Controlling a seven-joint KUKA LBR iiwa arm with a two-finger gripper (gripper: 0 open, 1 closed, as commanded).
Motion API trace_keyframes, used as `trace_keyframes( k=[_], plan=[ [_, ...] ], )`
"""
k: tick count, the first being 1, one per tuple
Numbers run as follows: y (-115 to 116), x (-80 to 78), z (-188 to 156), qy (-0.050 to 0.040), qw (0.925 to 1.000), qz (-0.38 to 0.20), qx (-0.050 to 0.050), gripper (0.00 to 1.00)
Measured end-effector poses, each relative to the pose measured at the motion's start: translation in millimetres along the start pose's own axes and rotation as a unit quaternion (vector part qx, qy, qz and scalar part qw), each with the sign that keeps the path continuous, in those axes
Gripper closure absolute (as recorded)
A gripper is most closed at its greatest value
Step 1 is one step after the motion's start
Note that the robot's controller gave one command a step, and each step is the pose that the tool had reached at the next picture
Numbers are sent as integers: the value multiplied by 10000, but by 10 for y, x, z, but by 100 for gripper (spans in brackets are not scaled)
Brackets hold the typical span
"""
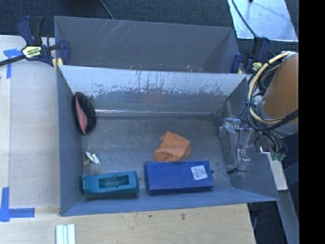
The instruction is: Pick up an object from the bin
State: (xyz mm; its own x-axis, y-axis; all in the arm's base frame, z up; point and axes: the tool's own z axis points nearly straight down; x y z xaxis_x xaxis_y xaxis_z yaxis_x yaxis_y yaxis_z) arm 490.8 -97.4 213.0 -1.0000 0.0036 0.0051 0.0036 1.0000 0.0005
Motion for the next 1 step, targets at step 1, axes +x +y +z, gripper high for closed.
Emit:
trace_keyframes(
  k=[1],
  plan=[
    [4,-18,-43,-43,10000,-16,7,0]
  ],
)
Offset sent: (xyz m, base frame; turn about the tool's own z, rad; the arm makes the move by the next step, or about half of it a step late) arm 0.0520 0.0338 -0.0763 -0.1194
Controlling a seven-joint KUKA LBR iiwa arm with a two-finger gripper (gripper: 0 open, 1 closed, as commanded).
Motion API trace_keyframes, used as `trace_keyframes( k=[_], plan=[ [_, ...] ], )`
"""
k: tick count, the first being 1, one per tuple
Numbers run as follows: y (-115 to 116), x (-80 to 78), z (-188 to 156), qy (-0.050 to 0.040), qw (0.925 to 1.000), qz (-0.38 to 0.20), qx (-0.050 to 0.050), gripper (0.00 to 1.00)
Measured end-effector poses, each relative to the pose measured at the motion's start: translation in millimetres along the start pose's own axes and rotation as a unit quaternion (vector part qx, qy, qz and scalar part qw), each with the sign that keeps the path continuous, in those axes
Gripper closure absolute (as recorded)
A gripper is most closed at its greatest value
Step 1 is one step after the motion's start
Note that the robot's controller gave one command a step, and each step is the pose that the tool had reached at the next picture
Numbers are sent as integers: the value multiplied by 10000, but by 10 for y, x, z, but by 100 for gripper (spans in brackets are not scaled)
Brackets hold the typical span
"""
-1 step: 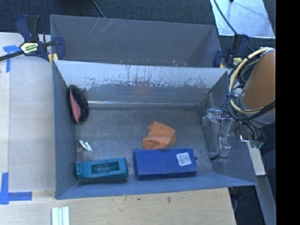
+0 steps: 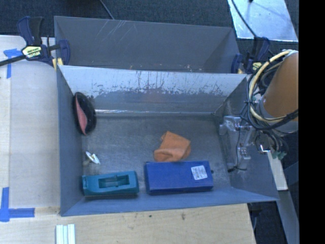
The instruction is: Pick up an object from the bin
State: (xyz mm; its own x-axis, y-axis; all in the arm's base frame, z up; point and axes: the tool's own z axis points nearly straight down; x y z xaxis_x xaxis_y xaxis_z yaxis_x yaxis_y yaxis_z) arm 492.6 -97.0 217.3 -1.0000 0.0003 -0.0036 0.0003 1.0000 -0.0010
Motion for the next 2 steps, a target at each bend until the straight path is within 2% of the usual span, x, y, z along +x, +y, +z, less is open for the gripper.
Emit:
trace_keyframes(
  k=[1,2],
  plan=[
    [185,-318,447,-29,9995,-326,6,0],
    [9,-628,950,-21,9992,-402,-5,0]
  ],
)
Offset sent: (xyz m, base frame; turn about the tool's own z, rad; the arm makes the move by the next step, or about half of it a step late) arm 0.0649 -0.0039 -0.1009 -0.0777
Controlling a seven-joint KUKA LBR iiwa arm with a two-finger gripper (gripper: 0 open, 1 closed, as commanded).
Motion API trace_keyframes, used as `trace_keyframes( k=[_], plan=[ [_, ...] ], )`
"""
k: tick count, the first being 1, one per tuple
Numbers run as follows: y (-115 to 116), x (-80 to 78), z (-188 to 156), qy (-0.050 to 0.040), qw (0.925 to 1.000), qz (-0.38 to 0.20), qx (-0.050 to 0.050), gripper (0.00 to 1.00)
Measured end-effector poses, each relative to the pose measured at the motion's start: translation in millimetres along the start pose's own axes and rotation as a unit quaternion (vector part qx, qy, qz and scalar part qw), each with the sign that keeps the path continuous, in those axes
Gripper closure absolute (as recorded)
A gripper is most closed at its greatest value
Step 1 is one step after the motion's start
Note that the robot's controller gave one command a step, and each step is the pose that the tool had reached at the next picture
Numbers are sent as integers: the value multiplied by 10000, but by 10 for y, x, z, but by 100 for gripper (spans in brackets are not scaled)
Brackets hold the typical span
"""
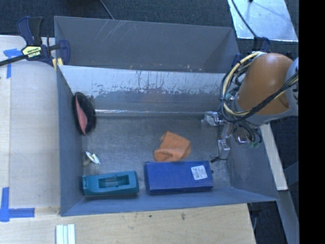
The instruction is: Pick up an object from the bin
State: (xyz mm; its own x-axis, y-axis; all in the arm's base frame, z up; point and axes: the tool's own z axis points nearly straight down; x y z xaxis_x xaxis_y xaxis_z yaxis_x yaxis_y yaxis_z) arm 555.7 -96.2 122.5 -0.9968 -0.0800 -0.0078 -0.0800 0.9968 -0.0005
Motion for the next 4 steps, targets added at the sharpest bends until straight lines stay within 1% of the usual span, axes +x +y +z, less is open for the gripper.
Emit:
trace_keyframes(
  k=[1,2,3,4],
  plan=[
    [335,49,234,26,10000,-46,10,0],
    [701,-61,461,31,10000,4,3,0],
    [863,-201,508,-12,9984,-557,1,100],
    [863,-201,508,-12,9984,-558,1,100]
  ],
)
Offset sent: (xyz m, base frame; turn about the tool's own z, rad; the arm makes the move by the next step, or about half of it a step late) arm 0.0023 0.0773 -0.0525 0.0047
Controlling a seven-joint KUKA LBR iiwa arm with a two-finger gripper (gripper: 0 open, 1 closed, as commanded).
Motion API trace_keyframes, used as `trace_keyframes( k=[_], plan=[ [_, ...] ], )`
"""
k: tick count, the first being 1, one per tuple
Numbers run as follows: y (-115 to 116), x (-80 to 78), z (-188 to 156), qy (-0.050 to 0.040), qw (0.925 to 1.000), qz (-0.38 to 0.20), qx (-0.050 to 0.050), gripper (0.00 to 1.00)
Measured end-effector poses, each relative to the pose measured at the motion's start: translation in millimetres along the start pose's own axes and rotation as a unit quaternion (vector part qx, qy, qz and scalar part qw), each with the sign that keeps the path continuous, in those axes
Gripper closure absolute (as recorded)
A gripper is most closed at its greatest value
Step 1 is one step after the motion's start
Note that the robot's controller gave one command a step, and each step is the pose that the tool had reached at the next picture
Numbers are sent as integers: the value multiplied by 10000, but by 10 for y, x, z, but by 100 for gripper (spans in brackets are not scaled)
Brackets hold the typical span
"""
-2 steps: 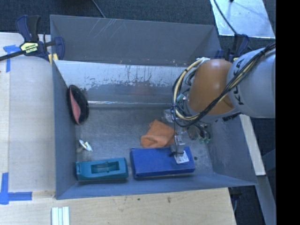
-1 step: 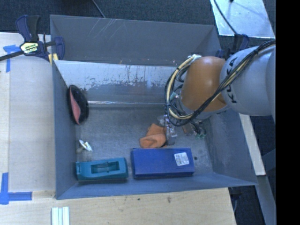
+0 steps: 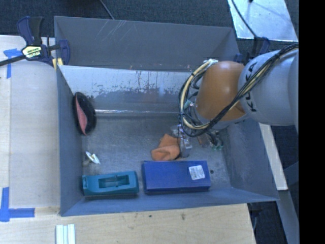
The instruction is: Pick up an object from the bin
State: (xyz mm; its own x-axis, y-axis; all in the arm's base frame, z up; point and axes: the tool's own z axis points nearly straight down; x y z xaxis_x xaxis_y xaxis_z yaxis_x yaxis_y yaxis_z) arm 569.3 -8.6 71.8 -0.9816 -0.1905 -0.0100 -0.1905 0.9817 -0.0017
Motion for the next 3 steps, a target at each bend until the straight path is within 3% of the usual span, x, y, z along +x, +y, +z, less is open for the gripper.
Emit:
trace_keyframes(
  k=[1,2,3],
  plan=[
    [-16,368,-91,-12,10000,52,0,100],
    [-373,71,-1404,30,9999,-124,-4,100],
    [-373,72,-1403,31,9999,-124,-4,100]
  ],
)
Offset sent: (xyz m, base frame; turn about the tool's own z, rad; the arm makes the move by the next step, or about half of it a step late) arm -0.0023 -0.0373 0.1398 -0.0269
